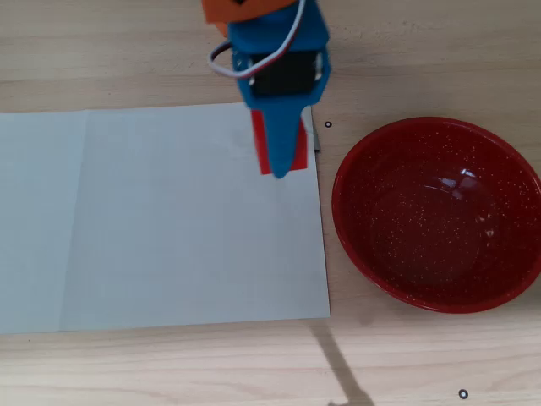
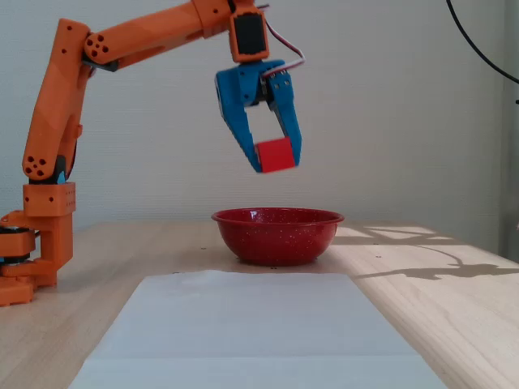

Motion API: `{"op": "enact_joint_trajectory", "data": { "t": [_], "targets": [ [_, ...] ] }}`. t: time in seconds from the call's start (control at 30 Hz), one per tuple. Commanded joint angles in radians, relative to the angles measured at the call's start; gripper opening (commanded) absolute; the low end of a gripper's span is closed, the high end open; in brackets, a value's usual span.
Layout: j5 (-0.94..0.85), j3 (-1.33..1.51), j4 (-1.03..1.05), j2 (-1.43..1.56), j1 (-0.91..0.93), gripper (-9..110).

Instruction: Grasp the red cube and put it in the red bowl

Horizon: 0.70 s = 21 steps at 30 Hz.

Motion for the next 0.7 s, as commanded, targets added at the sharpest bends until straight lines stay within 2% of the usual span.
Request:
{"op": "enact_joint_trajectory", "data": {
  "t": [0.0,0.37,0.67],
  "targets": [
    [-0.032,-0.124,-0.025,0.156,0.081,0],
    [-0.101,-0.084,-0.114,0.141,0.322,0],
    [-0.137,0.121,-0.324,0.08,0.425,3]
  ]
}}
